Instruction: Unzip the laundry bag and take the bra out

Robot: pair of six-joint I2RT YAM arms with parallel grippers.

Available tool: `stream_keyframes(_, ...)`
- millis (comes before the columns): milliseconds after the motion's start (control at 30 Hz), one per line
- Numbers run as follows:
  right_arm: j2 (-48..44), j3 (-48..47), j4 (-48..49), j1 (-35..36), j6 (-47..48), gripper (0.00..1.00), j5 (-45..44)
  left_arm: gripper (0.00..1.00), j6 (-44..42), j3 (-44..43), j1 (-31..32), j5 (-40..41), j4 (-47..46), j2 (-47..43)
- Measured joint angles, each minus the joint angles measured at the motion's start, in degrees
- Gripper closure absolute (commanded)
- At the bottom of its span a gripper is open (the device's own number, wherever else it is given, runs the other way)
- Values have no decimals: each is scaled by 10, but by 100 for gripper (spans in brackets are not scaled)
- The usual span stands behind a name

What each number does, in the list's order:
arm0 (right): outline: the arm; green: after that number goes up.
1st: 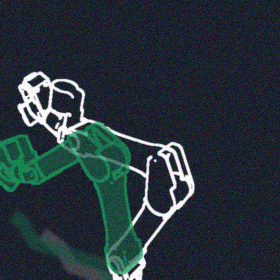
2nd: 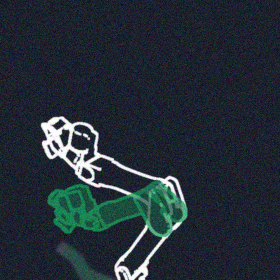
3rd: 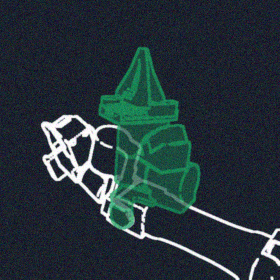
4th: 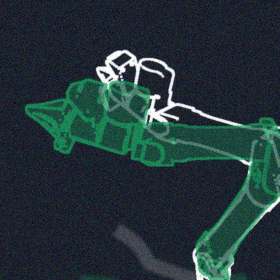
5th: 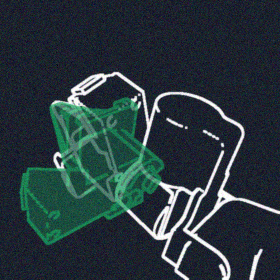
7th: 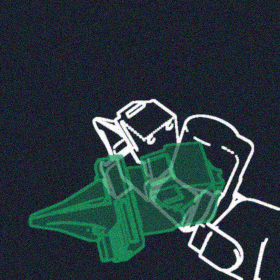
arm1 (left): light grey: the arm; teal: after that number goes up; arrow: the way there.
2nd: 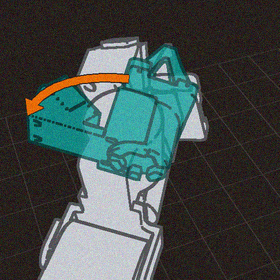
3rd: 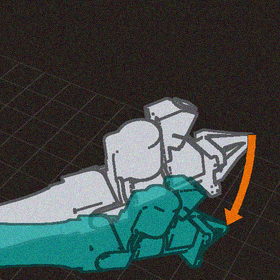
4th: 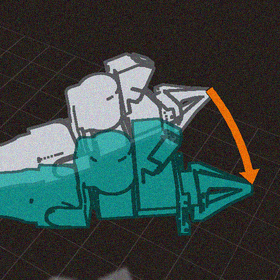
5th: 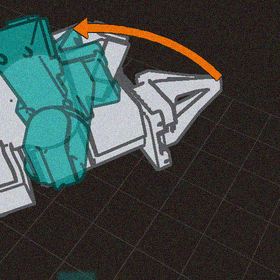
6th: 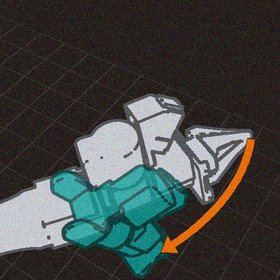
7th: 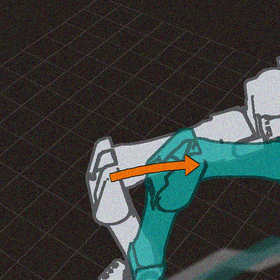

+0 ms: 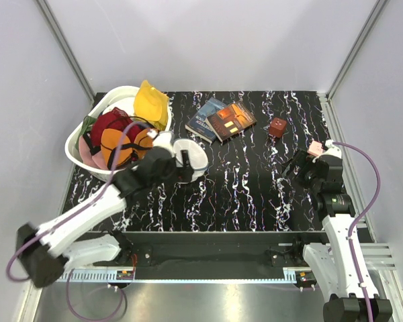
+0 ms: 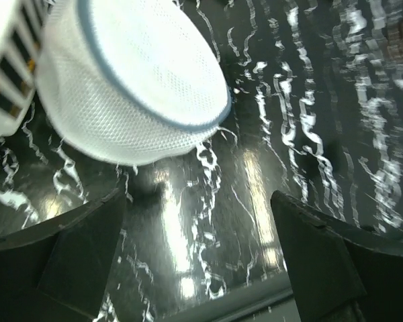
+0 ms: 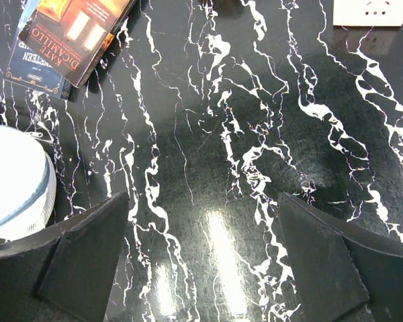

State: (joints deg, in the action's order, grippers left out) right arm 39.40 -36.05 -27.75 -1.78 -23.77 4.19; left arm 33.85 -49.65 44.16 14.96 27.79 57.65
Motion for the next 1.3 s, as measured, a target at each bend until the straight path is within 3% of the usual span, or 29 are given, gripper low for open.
stream_keyframes(133, -2, 0, 0, 0, 0, 0, 1, 6, -1, -36, 1, 33, -30, 131)
stream_keyframes(467, -3, 0, 0, 0, 0, 0, 13, 16, 12, -37, -71, 40, -114, 216)
stream_keyframes(600, 3, 0, 0, 0, 0, 0, 14, 35, 19, -31, -73, 33, -159, 229)
stream_keyframes(633, 4, 0, 0, 0, 0, 0, 14, 45, 20, -31, -73, 32, -165, 233)
stream_keyframes(700, 5, 0, 0, 0, 0, 0, 14, 58, 20, -31, -73, 30, -179, 240)
stream_keyframes(733, 5, 0, 0, 0, 0, 0, 15, 72, 22, -31, -73, 28, -182, 243)
stream_keyframes(833, 6, 0, 0, 0, 0, 0, 17, 96, 23, -26, -73, 24, -189, 246)
stream_keyframes(867, 6, 0, 0, 0, 1, 0, 20, 100, 20, -22, -74, 20, -191, 246)
stream_keyframes(1100, 30, 0, 11, 0, 9, 4, 80, 100, -28, 13, -75, -41, -218, 233)
stream_keyframes(1300, 65, 0, 47, 5, 13, 6, 181, 100, -119, 62, -76, -216, -226, 163)
